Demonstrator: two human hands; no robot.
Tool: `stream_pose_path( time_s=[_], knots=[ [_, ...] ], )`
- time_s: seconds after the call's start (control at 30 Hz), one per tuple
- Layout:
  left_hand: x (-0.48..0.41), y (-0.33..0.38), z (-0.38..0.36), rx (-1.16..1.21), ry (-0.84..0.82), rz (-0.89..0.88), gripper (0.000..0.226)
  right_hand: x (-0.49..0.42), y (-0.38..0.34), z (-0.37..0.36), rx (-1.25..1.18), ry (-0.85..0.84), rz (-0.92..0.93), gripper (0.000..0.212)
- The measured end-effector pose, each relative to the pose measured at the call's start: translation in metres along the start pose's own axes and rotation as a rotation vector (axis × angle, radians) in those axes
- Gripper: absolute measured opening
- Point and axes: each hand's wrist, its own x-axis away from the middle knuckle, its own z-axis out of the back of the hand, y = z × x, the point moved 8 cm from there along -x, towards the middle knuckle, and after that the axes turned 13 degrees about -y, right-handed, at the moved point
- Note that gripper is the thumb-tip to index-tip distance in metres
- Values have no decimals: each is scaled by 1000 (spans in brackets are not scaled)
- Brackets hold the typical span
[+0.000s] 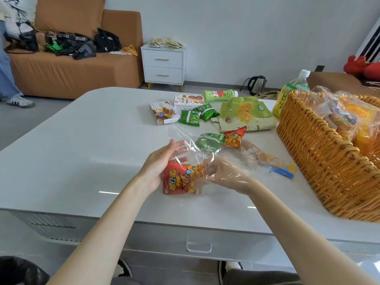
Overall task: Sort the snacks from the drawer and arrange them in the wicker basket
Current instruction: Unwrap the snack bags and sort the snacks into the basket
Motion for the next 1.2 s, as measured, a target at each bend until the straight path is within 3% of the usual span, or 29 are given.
stream_pose_path(
  time_s=[0.07, 0.17, 0.23, 0.3, 0.4, 0.5, 0.67, 0.83, 1.1, 1.2],
  knots=[
    [1, 3, 3, 9, 48, -37, 36, -3, -2, -5, 76, -24, 9, 17],
    [3, 9, 10, 24, 102, -72, 35, 3, -13, -9, 50, -84, 59, 25],
    [5, 12, 19, 25, 138, -87, 36, 9, -13, 2, -3, -40, 43, 10],
    [9, 13, 30, 13, 193, -96, 37, 14, -6, 27, -23, 117, 5, 18],
    [15, 16, 52, 0, 326, -143, 34, 25, 16, 75, 10, 516, -101, 19],
    [19, 17, 72, 4, 442, -186, 33, 31, 19, 99, 207, 798, -176, 23],
    [15, 11, 103, -158, 576, -139, 31, -15, 6, 91, 642, 587, -129, 51],
    [8, 7, 106, -137, 533, -105, 30, -58, 23, 74, 906, 247, -227, 65],
    [16, 8, 116, -108, 518, -110, 31, -61, 26, 67, 1066, 301, -163, 49],
    [20, 12, 118, -130, 492, -125, 31, -65, 34, 60, 1049, 243, -112, 46]
  ],
)
